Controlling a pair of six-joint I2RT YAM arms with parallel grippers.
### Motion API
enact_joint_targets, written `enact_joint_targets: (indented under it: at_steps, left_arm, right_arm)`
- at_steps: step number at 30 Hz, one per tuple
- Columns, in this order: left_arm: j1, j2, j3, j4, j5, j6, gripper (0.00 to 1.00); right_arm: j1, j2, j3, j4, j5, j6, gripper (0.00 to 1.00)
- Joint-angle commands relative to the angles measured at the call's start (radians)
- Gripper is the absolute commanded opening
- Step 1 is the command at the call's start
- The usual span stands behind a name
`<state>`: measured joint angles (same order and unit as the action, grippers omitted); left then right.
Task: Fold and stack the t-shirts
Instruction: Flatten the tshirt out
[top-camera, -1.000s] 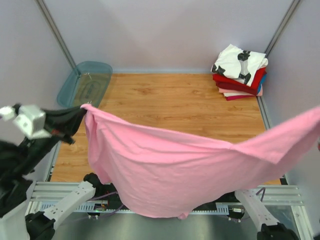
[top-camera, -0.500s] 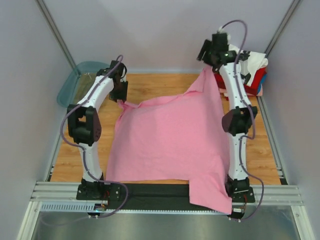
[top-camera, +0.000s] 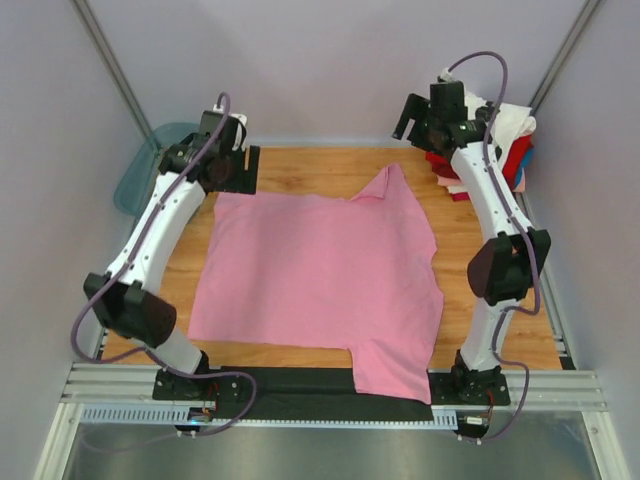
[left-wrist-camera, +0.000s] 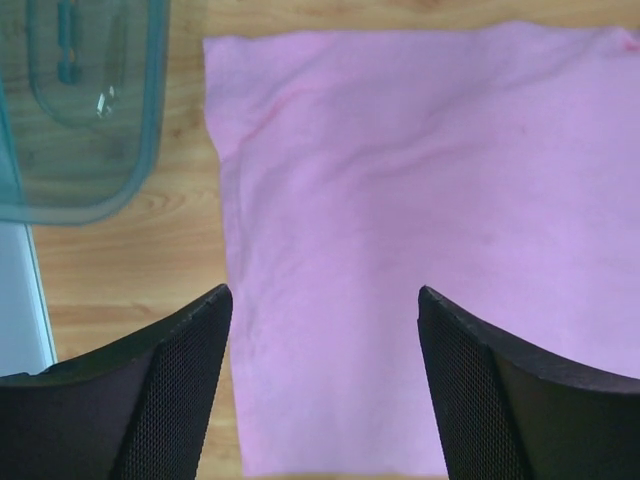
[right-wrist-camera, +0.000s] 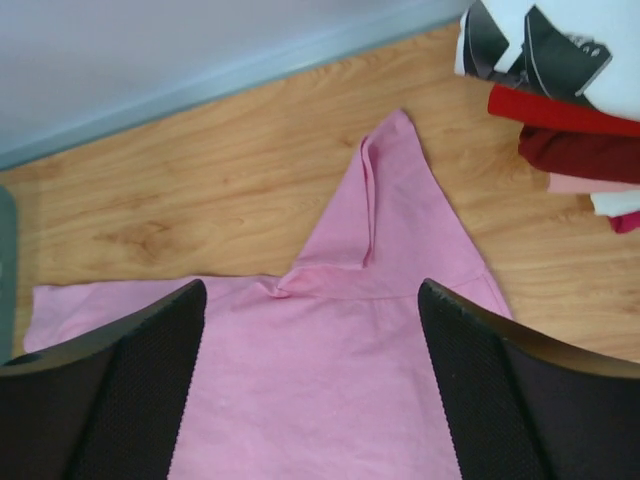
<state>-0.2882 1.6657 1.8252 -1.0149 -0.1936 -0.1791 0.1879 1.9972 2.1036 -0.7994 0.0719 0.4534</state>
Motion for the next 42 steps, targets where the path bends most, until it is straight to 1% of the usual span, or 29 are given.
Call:
enact_joint_targets:
  at_steps: [1,2,3,5,6,7,8,9,10,11,15,20,25,28,34,36,37,39,40,42]
  left_arm:
    - [-0.037,-0.148,-0.194,0.004,0.006,-0.019,0.81]
    - [-0.043,-0.244,-0.293,0.013,0.011,-0.029,0.79]
    - [-0.046,-0.294,-0.337,0.018,0.014,-0.037,0.79]
    - [-0.051,-0.389,-0.445,0.024,0.045,-0.034,0.79]
    - [-0.051,-0.479,-0.48,0.039,0.043,-0.03,0.79]
    - [-0.052,-0.522,-0.515,0.056,0.04,-0.025,0.79]
    - [-0.051,-0.6,-0.585,0.077,0.03,-0.022,0.79]
    - [-0.051,-0.636,-0.627,0.144,0.025,-0.014,0.78]
    - [-0.051,-0.668,-0.708,0.183,0.022,0.006,0.78]
    - [-0.051,-0.702,-0.733,0.208,0.005,0.01,0.78]
    - [-0.051,-0.695,-0.785,0.239,-0.043,0.003,0.75]
    - [-0.051,-0.658,-0.776,0.22,-0.021,-0.003,0.72]
    - [-0.051,-0.669,-0.785,0.222,-0.012,-0.003,0.71]
    - [-0.051,-0.67,-0.788,0.226,-0.003,-0.002,0.71]
    - [-0.051,-0.666,-0.79,0.226,0.014,-0.002,0.7]
    - [-0.051,-0.669,-0.79,0.226,0.014,-0.002,0.7]
    - [-0.051,-0.669,-0.79,0.226,0.011,0.0,0.7]
    - [-0.049,-0.67,-0.791,0.225,0.01,0.0,0.7]
    - [-0.049,-0.669,-0.791,0.225,0.01,0.0,0.7]
    - [-0.049,-0.667,-0.791,0.225,0.011,0.0,0.7]
  right_arm:
    - [0.012,-0.044,-0.172,0.156,-0.047,-0.004,0.84]
    - [0.01,-0.04,-0.192,0.167,-0.058,-0.002,0.76]
    - [0.01,-0.032,-0.221,0.173,-0.092,-0.001,0.74]
    - [0.01,0.006,-0.232,0.184,-0.119,0.013,0.73]
    - [0.01,0.018,-0.232,0.186,-0.136,0.021,0.71]
    - [0.012,0.035,-0.232,0.193,-0.168,0.027,0.71]
    - [0.01,0.064,-0.228,0.196,-0.179,0.045,0.7]
    - [0.01,0.084,-0.222,0.193,-0.187,0.054,0.7]
    - [0.01,0.098,-0.209,0.193,-0.188,0.065,0.7]
    - [0.01,0.129,-0.205,0.196,-0.193,0.076,0.7]
    - [0.01,0.195,-0.188,0.224,-0.231,0.135,0.68]
    - [0.015,0.259,-0.169,0.235,-0.25,0.171,0.66]
    - [0.021,0.302,-0.185,0.258,-0.245,0.191,0.65]
    - [0.021,0.325,-0.183,0.266,-0.244,0.194,0.63]
    - [0.019,0.35,-0.16,0.256,-0.233,0.188,0.55]
    - [0.018,0.357,-0.146,0.249,-0.23,0.182,0.47]
    - [0.016,0.36,-0.139,0.247,-0.23,0.183,0.38]
    - [0.016,0.364,-0.136,0.249,-0.23,0.183,0.27]
    - [0.018,0.365,-0.131,0.247,-0.23,0.182,0.16]
    - [0.018,0.373,-0.113,0.241,-0.234,0.177,0.07]
